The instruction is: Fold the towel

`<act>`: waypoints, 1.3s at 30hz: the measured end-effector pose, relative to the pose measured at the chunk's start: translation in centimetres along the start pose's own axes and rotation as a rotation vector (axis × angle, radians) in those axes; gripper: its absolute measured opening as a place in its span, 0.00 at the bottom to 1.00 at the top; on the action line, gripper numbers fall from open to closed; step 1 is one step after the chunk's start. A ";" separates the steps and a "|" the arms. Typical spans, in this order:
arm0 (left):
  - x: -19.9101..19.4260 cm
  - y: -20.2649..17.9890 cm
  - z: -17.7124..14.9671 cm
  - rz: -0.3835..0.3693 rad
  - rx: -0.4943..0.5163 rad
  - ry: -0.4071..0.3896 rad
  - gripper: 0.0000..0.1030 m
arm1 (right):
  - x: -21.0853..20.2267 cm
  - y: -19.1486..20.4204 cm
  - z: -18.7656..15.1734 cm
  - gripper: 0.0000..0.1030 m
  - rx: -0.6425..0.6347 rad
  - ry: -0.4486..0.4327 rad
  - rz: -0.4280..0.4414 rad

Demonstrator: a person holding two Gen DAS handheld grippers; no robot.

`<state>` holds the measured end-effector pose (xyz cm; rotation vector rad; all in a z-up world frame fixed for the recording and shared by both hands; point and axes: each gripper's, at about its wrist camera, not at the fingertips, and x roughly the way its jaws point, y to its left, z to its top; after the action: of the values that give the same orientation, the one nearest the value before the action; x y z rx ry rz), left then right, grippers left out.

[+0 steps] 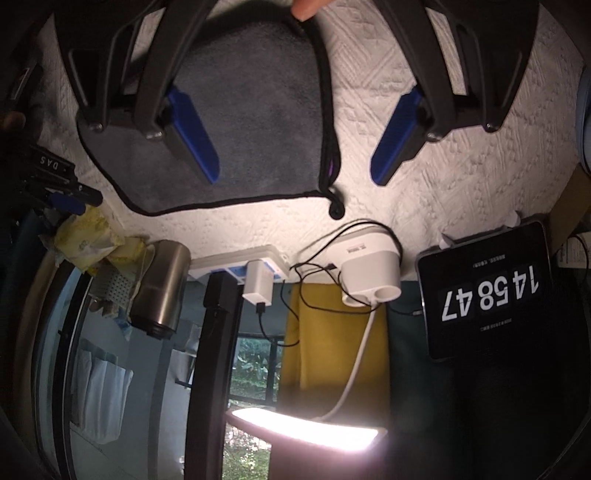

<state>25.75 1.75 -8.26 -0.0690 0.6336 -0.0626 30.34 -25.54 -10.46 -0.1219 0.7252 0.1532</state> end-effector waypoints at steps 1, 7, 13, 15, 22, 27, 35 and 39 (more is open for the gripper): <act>-0.4 -0.2 0.0 0.002 0.004 -0.008 0.83 | -0.5 0.0 0.0 0.46 0.000 -0.009 0.002; -4.3 -1.0 -0.4 -0.009 0.016 -0.107 0.83 | -4.2 0.4 0.3 0.46 0.005 -0.088 0.033; -7.5 -1.8 -1.1 0.001 0.025 -0.183 0.83 | -7.6 1.2 0.3 0.46 -0.013 -0.159 0.046; -8.1 -1.9 -1.3 0.006 0.017 -0.188 0.83 | -8.5 1.4 0.2 0.46 -0.015 -0.177 0.049; -10.3 -2.1 -2.5 0.019 -0.014 -0.215 0.83 | -11.4 1.6 -0.6 0.46 -0.014 -0.230 0.056; -11.4 -2.9 -3.7 0.019 -0.014 -0.233 0.83 | -13.2 2.0 -1.6 0.47 -0.038 -0.260 0.034; -14.0 -3.8 -5.7 0.066 -0.005 -0.315 0.94 | -16.1 2.4 -4.2 0.47 -0.010 -0.330 0.028; -15.0 -4.6 -6.4 0.066 0.020 -0.329 0.94 | -16.9 3.2 -5.8 0.48 -0.019 -0.349 0.084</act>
<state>9.75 -1.90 -4.21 -0.0376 0.3063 0.0067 13.55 -25.02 -3.69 -0.0802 0.3813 0.2543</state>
